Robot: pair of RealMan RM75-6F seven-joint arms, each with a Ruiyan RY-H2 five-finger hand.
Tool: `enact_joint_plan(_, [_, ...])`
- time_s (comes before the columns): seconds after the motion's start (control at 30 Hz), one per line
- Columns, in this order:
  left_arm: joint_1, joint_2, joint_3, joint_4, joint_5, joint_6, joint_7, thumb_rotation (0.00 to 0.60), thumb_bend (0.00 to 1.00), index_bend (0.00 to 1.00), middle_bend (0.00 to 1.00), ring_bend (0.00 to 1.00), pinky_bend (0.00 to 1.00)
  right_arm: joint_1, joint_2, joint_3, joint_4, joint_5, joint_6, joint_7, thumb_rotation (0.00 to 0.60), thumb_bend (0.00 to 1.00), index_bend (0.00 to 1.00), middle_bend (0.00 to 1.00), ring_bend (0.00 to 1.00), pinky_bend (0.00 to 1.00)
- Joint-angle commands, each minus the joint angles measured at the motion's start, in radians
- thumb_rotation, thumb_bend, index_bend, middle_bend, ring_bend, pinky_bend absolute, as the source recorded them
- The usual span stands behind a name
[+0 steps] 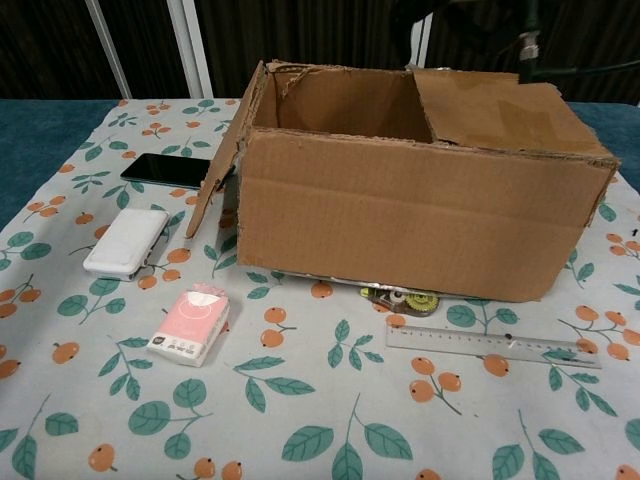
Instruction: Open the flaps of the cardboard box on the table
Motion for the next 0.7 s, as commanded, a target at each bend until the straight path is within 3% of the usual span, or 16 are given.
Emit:
enact_joint_plan(0.03, [0.004, 0.003, -0.008, 0.0, -0.001, -0.009, -0.012, 0.6, 0.28, 0.0, 0.0, 0.0, 0.09, 0.053, -0.058, -0.014, 0.049, 0.003, -0.048, 0.0, 0.6, 1.0, 0.34, 0.24, 0.21, 0.28])
enact_joint_plan(0.27, [0.008, 0.006, -0.02, -0.004, 0.006, -0.032, -0.021, 0.6, 0.28, 0.0, 0.0, 0.0, 0.09, 0.082, -0.108, -0.055, 0.118, -0.007, -0.049, -0.046, 0.6, 1.0, 0.34, 0.24, 0.21, 0.27])
enact_joint_plan(0.7, [0.018, 0.011, -0.038, -0.022, 0.012, -0.058, -0.036, 0.6, 0.28, 0.0, 0.0, 0.0, 0.09, 0.062, -0.094, -0.117, 0.134, 0.003, -0.026, -0.17, 0.6, 1.0, 0.34, 0.24, 0.21, 0.27])
